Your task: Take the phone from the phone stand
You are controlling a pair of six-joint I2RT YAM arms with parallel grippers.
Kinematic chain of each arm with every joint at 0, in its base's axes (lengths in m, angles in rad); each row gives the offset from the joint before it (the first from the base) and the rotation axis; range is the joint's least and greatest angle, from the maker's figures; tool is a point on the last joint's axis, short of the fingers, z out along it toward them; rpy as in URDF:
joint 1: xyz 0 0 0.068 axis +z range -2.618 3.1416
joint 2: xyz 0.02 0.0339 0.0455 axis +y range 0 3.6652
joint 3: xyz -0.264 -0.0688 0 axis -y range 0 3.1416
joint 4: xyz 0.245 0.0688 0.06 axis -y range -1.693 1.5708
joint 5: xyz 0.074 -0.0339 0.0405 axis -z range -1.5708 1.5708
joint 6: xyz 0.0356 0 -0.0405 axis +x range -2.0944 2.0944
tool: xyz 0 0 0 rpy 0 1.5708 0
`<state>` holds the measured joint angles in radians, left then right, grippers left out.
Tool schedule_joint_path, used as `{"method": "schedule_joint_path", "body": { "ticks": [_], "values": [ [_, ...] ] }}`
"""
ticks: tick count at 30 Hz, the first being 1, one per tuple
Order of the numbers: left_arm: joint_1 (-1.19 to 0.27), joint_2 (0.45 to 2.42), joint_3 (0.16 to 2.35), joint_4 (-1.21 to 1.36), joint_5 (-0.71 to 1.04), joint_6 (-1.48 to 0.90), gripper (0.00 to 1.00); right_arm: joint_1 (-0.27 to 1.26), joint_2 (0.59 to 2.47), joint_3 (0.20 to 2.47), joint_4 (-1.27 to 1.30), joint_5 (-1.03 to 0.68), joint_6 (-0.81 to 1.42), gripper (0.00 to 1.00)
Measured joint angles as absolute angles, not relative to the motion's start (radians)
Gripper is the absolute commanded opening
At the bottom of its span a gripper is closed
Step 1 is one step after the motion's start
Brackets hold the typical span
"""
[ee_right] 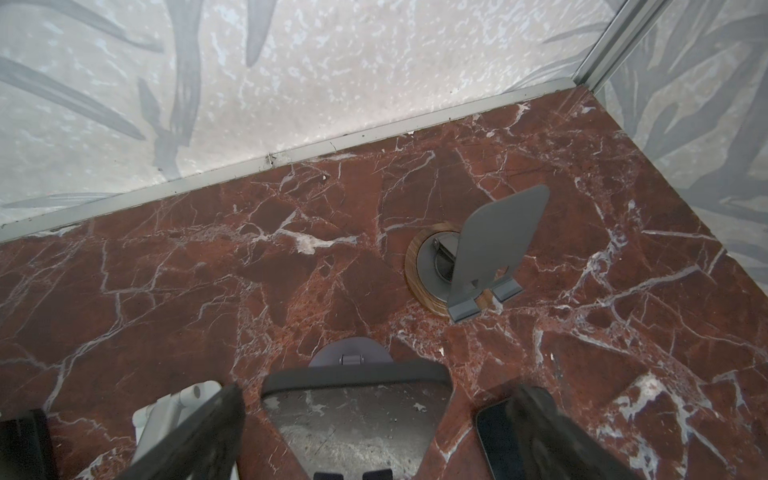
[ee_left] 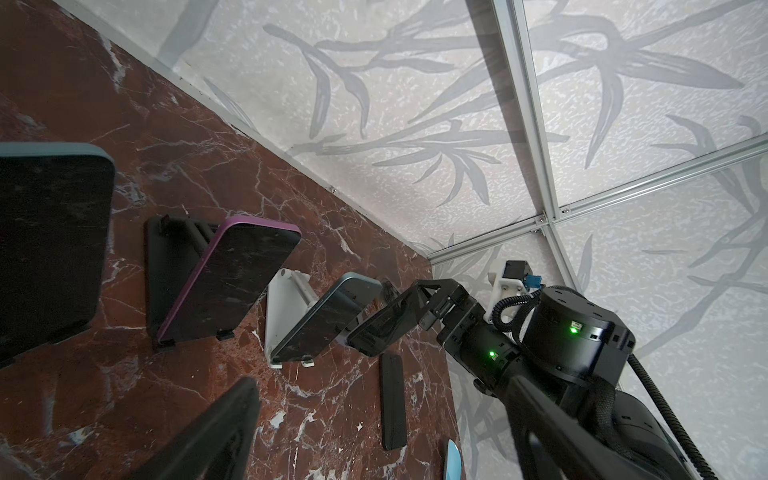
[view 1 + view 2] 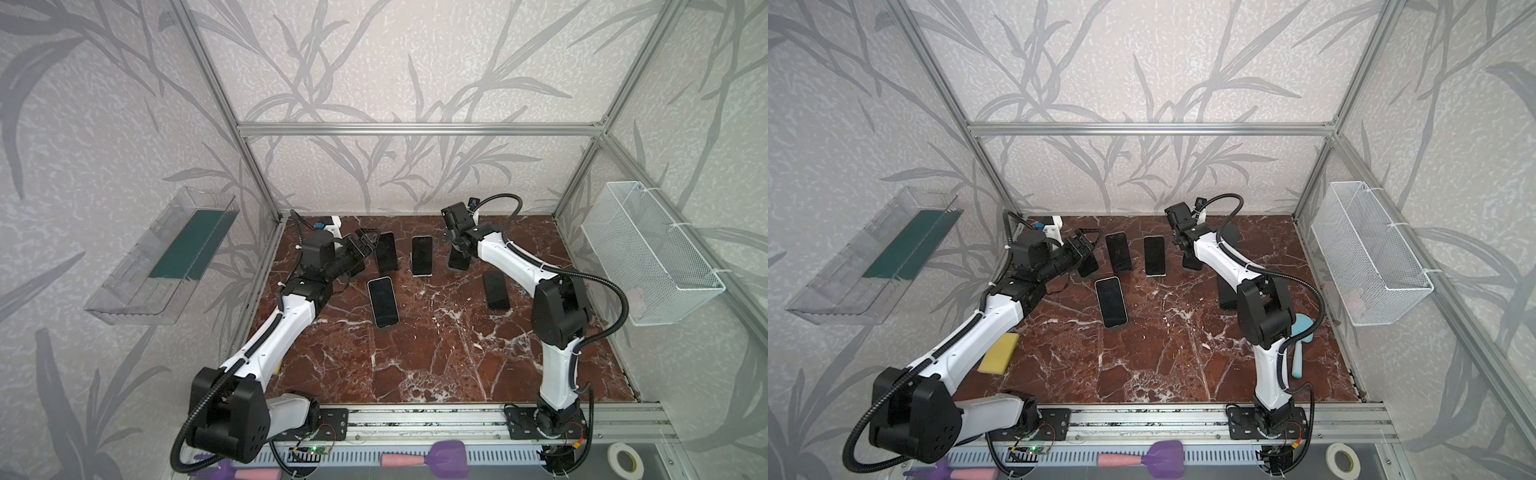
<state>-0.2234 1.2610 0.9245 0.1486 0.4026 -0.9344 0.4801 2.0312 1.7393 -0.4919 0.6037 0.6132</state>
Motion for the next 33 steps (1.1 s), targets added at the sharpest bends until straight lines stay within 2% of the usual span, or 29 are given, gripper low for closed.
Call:
{"method": "schedule_joint_path", "body": {
  "ticks": [9,12,19,29,33],
  "values": [
    [-0.223,1.268,0.925,0.152,0.418,-0.940,0.93,0.476,2.093,1.753,-0.476,0.588,0.597,1.00],
    [-0.223,1.268,0.925,0.152,0.418,-0.940,0.93,0.476,2.096,1.753,-0.470,0.589,0.595,0.97],
    [-0.223,1.268,0.925,0.163,0.424,-0.941,0.93,0.471,2.096,1.731,-0.409,0.582,0.572,0.82],
    [-0.223,1.268,0.925,0.172,0.426,-0.944,0.93,0.458,2.093,1.679,-0.349,0.540,0.545,0.71],
    [-0.223,1.268,0.925,0.173,0.427,-0.944,0.93,0.458,2.084,1.656,-0.318,0.539,0.526,0.70]
  ]
}}
